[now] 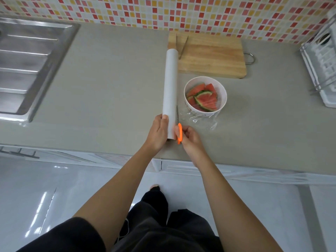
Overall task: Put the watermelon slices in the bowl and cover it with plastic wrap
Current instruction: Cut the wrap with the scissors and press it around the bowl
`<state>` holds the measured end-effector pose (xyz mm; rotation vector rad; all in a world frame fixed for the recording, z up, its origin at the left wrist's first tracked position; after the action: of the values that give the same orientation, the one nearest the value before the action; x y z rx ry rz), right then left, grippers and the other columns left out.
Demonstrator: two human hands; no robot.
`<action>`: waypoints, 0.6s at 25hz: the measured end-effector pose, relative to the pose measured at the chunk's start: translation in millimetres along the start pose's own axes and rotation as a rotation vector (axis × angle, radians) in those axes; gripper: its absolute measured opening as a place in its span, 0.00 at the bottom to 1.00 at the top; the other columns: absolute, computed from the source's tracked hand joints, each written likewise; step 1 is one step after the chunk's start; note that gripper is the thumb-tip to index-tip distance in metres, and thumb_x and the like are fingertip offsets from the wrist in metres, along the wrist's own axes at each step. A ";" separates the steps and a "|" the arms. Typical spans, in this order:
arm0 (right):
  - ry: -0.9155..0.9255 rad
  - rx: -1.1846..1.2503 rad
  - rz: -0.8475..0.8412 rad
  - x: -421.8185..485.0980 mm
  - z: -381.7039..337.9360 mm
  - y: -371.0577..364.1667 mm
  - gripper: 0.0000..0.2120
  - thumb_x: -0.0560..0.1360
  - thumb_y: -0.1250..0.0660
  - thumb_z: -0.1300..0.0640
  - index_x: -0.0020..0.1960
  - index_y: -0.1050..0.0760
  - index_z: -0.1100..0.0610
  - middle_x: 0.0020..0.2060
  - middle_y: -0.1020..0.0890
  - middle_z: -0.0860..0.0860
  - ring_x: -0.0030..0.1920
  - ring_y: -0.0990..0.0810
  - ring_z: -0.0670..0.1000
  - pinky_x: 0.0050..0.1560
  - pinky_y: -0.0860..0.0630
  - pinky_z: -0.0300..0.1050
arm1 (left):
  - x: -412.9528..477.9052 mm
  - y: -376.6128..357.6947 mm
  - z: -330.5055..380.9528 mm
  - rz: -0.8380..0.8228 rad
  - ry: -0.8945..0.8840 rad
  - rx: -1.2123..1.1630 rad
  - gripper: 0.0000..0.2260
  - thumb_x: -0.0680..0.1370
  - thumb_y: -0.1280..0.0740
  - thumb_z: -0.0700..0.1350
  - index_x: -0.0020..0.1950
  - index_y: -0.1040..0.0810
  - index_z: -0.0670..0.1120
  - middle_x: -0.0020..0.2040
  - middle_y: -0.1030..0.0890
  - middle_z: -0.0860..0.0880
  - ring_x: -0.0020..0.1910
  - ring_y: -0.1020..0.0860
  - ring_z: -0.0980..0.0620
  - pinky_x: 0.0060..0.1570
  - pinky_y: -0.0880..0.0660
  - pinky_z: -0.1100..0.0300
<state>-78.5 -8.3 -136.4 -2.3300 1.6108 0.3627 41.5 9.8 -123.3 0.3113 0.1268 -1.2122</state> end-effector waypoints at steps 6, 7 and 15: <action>0.023 -0.057 -0.016 24.7 -15.6 -4.1 0.09 0.77 0.36 0.56 0.48 0.29 0.63 0.30 0.27 0.48 0.28 0.27 0.38 0.33 0.32 0.30 | -2.2 0.2 0.1 -0.025 0.000 0.024 0.12 0.83 0.50 0.48 0.55 0.31 0.43 0.45 0.29 0.55 0.42 0.28 0.64 0.37 0.34 0.79; 0.037 -0.072 -0.022 27.8 -18.6 -6.1 0.08 0.77 0.36 0.56 0.45 0.29 0.61 0.30 0.28 0.47 0.28 0.28 0.38 0.33 0.33 0.30 | -2.8 0.7 0.5 -0.027 -0.003 0.027 0.11 0.83 0.50 0.48 0.54 0.31 0.44 0.45 0.28 0.55 0.42 0.27 0.65 0.37 0.34 0.79; 0.056 -0.077 0.012 53.2 -31.4 -13.0 0.14 0.77 0.37 0.52 0.33 0.25 0.50 0.27 0.26 0.42 0.29 0.29 0.40 0.34 0.31 0.32 | -3.2 7.2 -7.1 -0.065 -0.013 0.073 0.10 0.83 0.50 0.50 0.57 0.33 0.49 0.48 0.29 0.57 0.45 0.29 0.66 0.40 0.34 0.78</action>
<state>-46.6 -61.6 -125.4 -2.4087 1.6660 0.3717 47.5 17.1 -128.0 0.3652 0.0816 -1.2855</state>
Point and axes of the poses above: each hand's wrist, its own x-axis towards the middle knuckle, its own y-axis out of the back of the hand, z = x × y, the point moved 9 cm from there along x, towards the middle knuckle
